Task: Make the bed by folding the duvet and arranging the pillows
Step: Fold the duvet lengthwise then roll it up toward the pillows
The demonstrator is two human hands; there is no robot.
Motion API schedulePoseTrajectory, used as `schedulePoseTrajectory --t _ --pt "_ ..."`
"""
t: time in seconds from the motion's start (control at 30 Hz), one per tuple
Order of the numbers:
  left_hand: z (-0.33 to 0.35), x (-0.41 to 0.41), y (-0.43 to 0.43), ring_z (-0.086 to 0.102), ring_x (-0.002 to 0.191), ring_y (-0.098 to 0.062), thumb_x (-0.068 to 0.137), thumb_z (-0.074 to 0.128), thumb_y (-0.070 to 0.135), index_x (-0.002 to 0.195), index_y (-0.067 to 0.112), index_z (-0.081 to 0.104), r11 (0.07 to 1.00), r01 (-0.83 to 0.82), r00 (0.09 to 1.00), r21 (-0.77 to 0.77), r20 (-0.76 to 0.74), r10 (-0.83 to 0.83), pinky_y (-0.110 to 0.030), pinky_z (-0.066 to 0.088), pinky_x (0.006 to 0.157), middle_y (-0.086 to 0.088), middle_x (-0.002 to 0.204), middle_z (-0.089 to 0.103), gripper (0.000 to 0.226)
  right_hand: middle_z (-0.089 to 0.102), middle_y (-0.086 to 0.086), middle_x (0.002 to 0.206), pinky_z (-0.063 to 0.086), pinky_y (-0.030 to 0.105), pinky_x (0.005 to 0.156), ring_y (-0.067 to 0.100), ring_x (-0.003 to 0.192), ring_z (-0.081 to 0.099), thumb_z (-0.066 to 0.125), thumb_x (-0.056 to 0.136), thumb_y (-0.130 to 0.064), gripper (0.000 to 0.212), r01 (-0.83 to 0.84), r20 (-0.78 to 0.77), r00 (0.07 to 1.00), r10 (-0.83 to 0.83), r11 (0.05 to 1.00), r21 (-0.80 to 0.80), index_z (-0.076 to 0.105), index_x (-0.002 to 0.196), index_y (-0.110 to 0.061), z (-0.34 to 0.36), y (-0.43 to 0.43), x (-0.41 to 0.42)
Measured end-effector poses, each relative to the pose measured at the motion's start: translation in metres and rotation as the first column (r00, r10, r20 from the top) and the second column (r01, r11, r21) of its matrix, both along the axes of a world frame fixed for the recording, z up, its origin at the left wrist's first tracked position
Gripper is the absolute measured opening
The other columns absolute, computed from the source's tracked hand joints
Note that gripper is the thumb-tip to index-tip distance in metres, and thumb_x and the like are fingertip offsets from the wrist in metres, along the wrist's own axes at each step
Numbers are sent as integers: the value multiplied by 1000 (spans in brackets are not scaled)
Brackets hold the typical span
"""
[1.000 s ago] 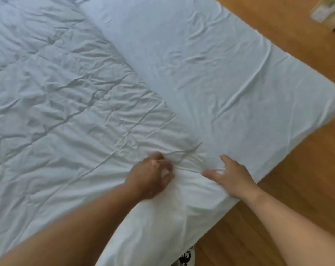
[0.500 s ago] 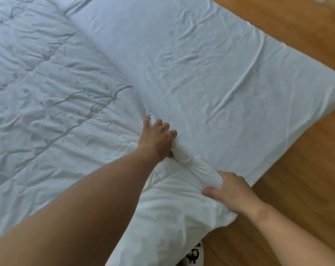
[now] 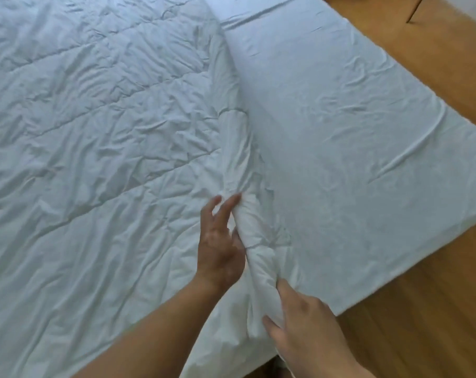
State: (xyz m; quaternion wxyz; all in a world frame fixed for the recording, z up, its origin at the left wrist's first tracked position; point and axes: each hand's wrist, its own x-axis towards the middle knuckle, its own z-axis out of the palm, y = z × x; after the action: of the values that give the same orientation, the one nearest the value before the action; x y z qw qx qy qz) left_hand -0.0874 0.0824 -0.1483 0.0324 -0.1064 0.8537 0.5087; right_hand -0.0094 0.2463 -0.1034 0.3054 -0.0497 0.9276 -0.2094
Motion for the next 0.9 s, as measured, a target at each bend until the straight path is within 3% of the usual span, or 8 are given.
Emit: schedulePoseTrajectory --t 0.1,0.3,0.5,0.57,0.63,0.7,0.8,0.9 --pt "33 59 -48 68 104 -4 80 61 60 128 46 53 860 -295 893 416 439 94 -41 55 98 8 117 70 50 60 -1 128 45 34 98 23 117 59 48 94 -51 72 -105 16 994 104 993 57 16 156 -33 0 -69 24" --pt "48 124 -160 69 84 -18 79 67 41 85 22 69 959 -275 830 69 521 200 -37 57 78 3 85 73 20 60 -8 118 48 32 93 19 111 61 49 86 -52 74 -246 -39 969 246 969 -9 23 154 -34 -3 -200 69" --pt "41 187 -308 70 87 -25 85 65 32 92 21 73 887 -462 746 4 543 386 -41 57 83 0 89 74 15 60 -22 113 47 21 95 -1 105 58 55 76 -72 66 -397 -49 916 397 885 -244 51 134 -41 8 -306 97" --pt "37 212 -341 70 88 -24 80 62 39 95 24 72 873 -484 747 54 545 380 -45 58 85 2 90 74 24 62 -20 111 55 31 88 1 98 61 64 78 -51 51 -391 -264 911 318 871 -297 58 127 -38 6 -331 86" --pt "33 236 -359 70 90 -23 81 61 41 99 26 71 864 -495 754 94 540 373 -46 58 88 3 94 74 25 52 -10 136 54 38 96 10 119 53 71 74 -20 70 -542 -481 770 418 827 -150 49 139 -35 3 -364 64" --pt "26 258 -366 68 95 -23 88 62 37 106 26 69 865 -491 762 104 533 369 -43 56 91 3 99 72 22 25 -2 162 40 47 109 26 148 27 69 72 -10 92 -756 -502 481 719 630 179 33 152 -38 0 -403 34" --pt "18 282 -366 63 107 -24 90 62 35 125 26 61 886 -457 784 83 507 357 -37 52 96 1 117 67 36 -5 -7 169 14 62 120 27 155 -13 58 84 -16 84 -859 -146 181 973 229 458 22 152 -48 -3 -457 -3" --pt "12 299 -367 60 115 -25 90 62 33 133 21 55 895 -432 809 110 486 331 -35 50 99 -1 126 62 46 33 -11 156 26 59 114 23 153 15 62 91 -33 54 -871 87 111 990 55 489 43 140 -48 -3 -493 -10"
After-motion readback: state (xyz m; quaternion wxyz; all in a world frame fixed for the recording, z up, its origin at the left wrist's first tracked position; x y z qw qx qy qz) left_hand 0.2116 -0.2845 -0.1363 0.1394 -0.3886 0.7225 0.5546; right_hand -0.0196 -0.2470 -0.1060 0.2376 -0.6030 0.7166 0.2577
